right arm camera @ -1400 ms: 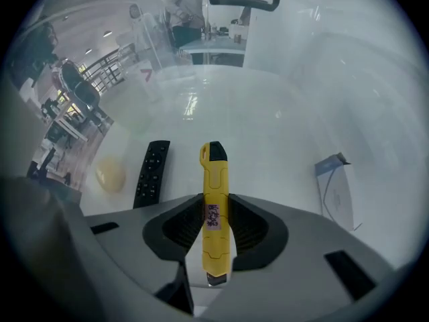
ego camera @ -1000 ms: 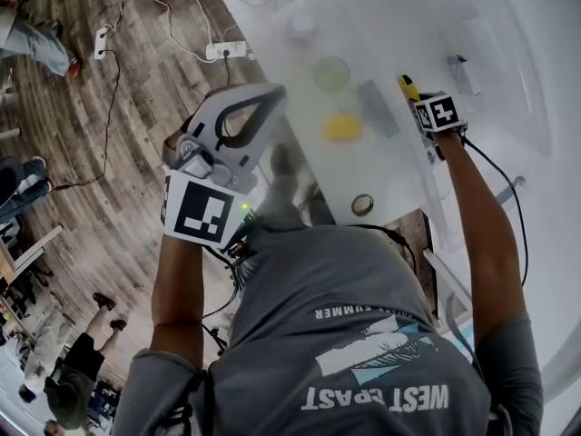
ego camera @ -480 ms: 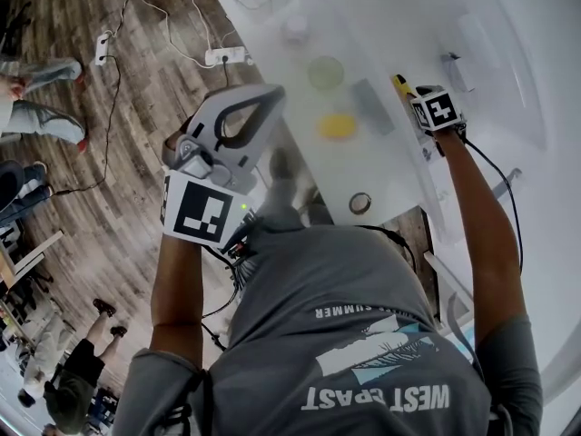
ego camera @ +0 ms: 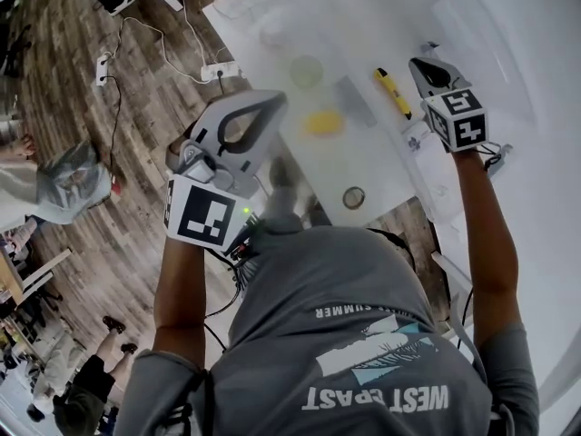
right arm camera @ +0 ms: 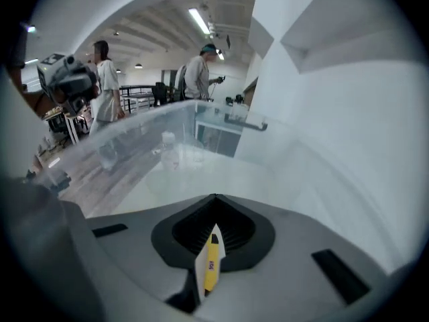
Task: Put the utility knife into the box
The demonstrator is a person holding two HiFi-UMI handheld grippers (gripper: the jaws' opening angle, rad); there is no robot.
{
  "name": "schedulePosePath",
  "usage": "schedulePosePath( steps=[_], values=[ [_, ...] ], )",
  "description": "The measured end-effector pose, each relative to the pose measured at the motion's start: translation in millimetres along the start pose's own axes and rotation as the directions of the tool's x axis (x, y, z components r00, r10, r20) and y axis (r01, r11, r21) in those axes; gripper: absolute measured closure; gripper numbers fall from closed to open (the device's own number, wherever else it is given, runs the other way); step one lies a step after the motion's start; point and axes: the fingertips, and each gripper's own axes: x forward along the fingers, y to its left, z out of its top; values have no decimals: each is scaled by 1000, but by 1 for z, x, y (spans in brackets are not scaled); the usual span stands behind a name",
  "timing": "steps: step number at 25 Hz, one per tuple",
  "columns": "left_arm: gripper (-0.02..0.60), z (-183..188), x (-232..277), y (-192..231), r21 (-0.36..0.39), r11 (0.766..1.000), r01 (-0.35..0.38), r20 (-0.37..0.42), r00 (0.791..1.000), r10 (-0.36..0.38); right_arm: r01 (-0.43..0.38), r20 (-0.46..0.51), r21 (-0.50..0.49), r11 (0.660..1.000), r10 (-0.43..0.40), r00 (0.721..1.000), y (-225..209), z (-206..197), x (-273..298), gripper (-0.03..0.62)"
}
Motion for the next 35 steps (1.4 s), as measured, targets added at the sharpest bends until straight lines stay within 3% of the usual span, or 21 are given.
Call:
schedulePosePath(
  steps=[5,14,19,26,35],
  values=[
    [574,16,4,-18,27,999,27,12,1000,-27,24,197,-19,1000,-20,980,15,51,-75,583],
    [574,61,11,-63,76,995,71,48,996,-75,30,472,-116,993,29,881,69,103,-200,583],
    [574,78,6,-71,92,992,85,65,994,-91,29,507,-153,988,53,860,100,115,-238,583],
    [574,104,-11,-91,109,991,82,86,992,-91,22,480,-206,978,82,873,142,105,-281,585],
    [574,107,-21,-137,143,987,71,81,993,-83,1,517,-232,973,122,847,177,71,-312,585]
  ],
)
